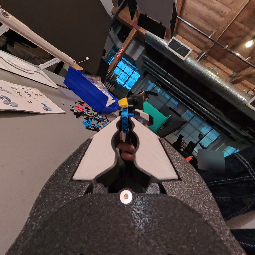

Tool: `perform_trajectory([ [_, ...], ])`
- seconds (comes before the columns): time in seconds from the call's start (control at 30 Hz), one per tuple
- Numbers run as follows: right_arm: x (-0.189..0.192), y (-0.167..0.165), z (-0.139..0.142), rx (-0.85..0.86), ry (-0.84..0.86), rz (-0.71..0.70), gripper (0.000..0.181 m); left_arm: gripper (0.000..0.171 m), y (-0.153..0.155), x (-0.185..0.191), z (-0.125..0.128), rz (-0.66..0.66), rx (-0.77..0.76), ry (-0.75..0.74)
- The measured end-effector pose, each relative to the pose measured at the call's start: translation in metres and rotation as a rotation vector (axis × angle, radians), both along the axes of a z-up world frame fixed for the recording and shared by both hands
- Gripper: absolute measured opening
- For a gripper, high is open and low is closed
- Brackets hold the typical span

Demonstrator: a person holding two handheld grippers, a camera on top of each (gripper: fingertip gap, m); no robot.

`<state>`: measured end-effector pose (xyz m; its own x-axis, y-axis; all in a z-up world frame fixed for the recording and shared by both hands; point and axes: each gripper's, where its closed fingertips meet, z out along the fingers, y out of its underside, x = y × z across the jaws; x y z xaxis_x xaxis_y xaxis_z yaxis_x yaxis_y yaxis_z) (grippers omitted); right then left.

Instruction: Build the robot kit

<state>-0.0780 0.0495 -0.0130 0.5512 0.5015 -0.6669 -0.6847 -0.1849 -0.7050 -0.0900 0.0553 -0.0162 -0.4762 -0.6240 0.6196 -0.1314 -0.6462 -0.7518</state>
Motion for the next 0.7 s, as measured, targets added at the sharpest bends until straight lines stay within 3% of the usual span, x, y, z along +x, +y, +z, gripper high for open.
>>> perform_trajectory([
  [0.07, -0.002, -0.002, 0.000, 0.008, -0.060, -0.006, 0.015, 0.008, -0.002, -0.002, 0.002, -0.011, 0.014, -0.011],
  [0.2, -0.002, -0.005, 0.003, 0.020, 0.003, 0.036, 0.016, 0.010, -0.004, -0.004, 0.003, -0.055, -0.010, -0.008],
  [0.27, 0.006, -0.006, 0.006, 0.033, 0.012, 0.000, 0.015, 0.041, 0.002, -0.004, 0.002, -0.031, -0.004, 0.005],
  [0.33, 0.011, -0.006, 0.001, 0.005, -0.032, -0.022, 0.015, 0.051, 0.005, -0.003, 0.001, -0.027, -0.003, 0.012],
  [0.4, 0.002, -0.004, -0.012, -0.059, -0.121, 0.015, 0.015, 0.051, 0.007, -0.003, 0.000, -0.036, 0.027, 0.019],
  [0.53, -0.015, -0.008, -0.021, -0.100, -0.221, 0.111, 0.015, 0.041, -0.001, -0.011, -0.021, -0.178, 0.194, 0.111],
  [0.7, -0.026, -0.006, -0.027, -0.121, -0.245, 0.153, 0.016, 0.020, -0.002, -0.017, -0.023, -0.271, 0.125, 0.120],
])
